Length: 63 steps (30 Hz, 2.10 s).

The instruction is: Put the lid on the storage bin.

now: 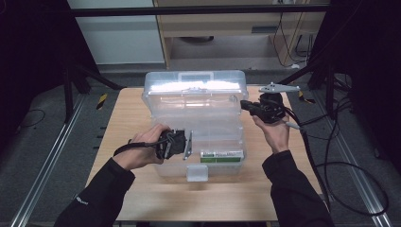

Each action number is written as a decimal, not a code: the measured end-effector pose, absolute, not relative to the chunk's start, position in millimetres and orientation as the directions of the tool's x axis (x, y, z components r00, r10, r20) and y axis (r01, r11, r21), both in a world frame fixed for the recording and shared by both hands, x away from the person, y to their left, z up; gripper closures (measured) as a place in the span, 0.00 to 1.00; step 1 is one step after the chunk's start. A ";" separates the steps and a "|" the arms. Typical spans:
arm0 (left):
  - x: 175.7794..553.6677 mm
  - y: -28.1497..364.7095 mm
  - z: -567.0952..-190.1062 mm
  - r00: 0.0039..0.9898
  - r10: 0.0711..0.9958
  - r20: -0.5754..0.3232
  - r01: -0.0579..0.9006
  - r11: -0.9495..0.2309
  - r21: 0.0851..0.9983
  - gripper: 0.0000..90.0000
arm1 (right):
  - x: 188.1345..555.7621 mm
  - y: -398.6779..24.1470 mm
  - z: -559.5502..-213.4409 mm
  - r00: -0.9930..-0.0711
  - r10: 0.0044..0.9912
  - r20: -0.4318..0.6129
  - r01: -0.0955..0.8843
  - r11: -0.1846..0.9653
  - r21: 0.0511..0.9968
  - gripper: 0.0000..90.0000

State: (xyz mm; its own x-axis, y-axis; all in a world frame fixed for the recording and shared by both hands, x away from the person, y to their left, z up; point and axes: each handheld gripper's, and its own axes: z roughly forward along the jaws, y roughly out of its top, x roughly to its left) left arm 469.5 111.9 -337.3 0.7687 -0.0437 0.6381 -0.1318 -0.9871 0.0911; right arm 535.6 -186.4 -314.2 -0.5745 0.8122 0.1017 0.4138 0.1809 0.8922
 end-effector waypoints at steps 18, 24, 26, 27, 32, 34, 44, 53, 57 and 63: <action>464.3 113.7 -343.8 0.768 -0.034 0.639 -0.138 -0.984 0.114 0.85 | 529.5 -190.5 -318.1 -0.593 0.798 0.106 0.417 0.191 0.889 1.00; 462.6 113.3 -345.0 0.771 -0.040 0.636 -0.139 -0.984 0.107 0.81 | 526.8 -191.0 -320.1 -0.602 0.792 0.107 0.416 0.196 0.888 1.00; 461.9 113.6 -345.1 0.772 -0.039 0.634 -0.138 -0.985 0.108 0.80 | 525.7 -191.1 -320.6 -0.603 0.790 0.109 0.418 0.197 0.887 1.00; 462.0 114.2 -346.2 0.771 -0.034 0.635 -0.143 -0.982 0.121 0.79 | 525.6 -191.3 -320.8 -0.605 0.789 0.108 0.417 0.198 0.887 1.00; 461.1 115.9 -346.3 0.779 -0.027 0.627 -0.142 -0.981 0.135 0.74 | 523.9 -191.5 -321.9 -0.609 0.786 0.106 0.414 0.202 0.887 1.00; 460.9 117.4 -345.6 0.786 -0.014 0.618 -0.138 -0.978 0.154 0.72 | 523.6 -191.6 -322.2 -0.611 0.785 0.106 0.414 0.203 0.887 1.00; 452.4 133.9 -323.4 0.795 0.102 0.597 -0.129 -0.934 0.332 0.66 | 522.1 -191.6 -323.5 -0.616 0.781 0.104 0.413 0.208 0.886 1.00; 450.9 157.2 -317.4 0.798 0.231 0.557 -0.073 -0.880 0.469 0.64 | 520.8 -190.8 -325.2 -0.624 0.775 0.104 0.414 0.214 0.885 1.00; 451.0 168.3 -317.4 0.786 0.312 0.534 -0.028 -0.844 0.535 0.63 | 519.4 -191.2 -326.3 -0.625 0.774 0.103 0.413 0.216 0.885 1.00; 450.2 182.6 -314.7 0.751 0.429 0.502 0.034 -0.785 0.619 0.65 | 517.9 -192.1 -327.7 -0.632 0.768 0.104 0.414 0.221 0.883 1.00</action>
